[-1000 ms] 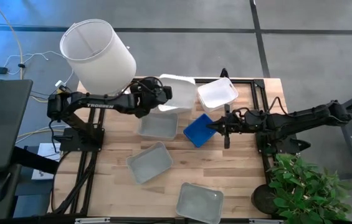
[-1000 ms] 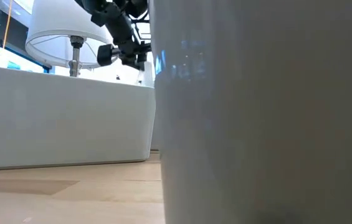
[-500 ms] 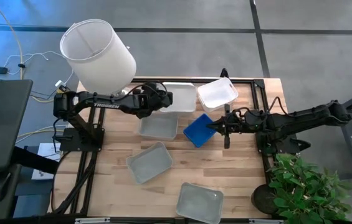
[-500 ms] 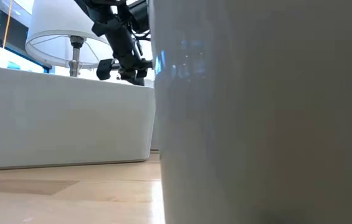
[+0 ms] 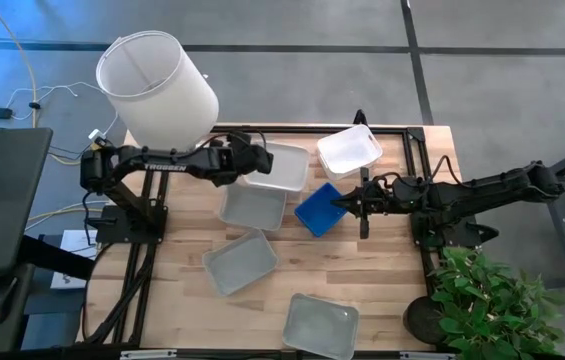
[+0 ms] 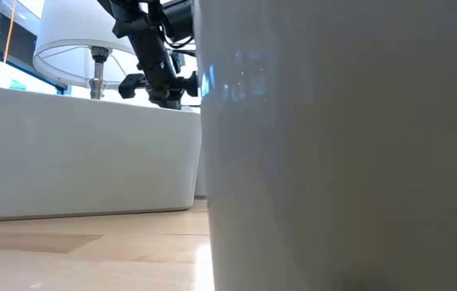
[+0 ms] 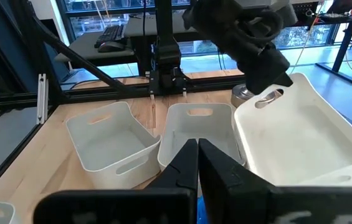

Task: Stack baskets by color
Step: Stack the bottom white bin on top of the top left white bin

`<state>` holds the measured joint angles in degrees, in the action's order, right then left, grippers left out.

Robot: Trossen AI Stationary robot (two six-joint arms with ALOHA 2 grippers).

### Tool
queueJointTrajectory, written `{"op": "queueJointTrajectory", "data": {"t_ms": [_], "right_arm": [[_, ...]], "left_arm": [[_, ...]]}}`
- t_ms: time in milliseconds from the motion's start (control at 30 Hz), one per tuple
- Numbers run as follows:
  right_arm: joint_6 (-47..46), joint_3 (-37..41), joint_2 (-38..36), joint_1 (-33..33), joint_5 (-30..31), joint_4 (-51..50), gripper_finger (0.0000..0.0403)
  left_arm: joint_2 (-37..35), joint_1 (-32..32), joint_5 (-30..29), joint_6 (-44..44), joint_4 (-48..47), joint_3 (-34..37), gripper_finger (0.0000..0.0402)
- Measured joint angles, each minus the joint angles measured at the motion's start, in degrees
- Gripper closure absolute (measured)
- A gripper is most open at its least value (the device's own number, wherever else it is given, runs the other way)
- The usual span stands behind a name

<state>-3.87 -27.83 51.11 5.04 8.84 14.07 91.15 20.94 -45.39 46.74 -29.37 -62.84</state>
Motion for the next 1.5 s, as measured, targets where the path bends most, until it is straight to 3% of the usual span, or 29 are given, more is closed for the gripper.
{"op": "queueJointTrajectory", "data": {"t_ms": [200, 733, 1100, 1500], "right_arm": [[0.01, 0.0, 0.0, 0.0, -0.02, 0.08, 0.0403], [0.06, 0.0, 0.0, 0.0, 0.0, -0.05, 0.0403], [0.04, 0.0, 0.02, 0.0, -0.01, -0.09, 0.0403], [0.28, 0.0, 0.02, -0.04, 0.0, -0.09, 0.0403]], "left_arm": [[0.02, 2.21, 7.31, -3.64, -0.8, -2.44, 0.0401], [0.02, 4.09, 12.22, -6.68, -5.21, -5.85, 0.0401], [-0.52, 8.01, 25.24, -9.86, -6.79, -8.35, 0.0401], [-0.38, 8.4, 22.42, -10.99, -11.41, -8.86, 0.0401]]}}
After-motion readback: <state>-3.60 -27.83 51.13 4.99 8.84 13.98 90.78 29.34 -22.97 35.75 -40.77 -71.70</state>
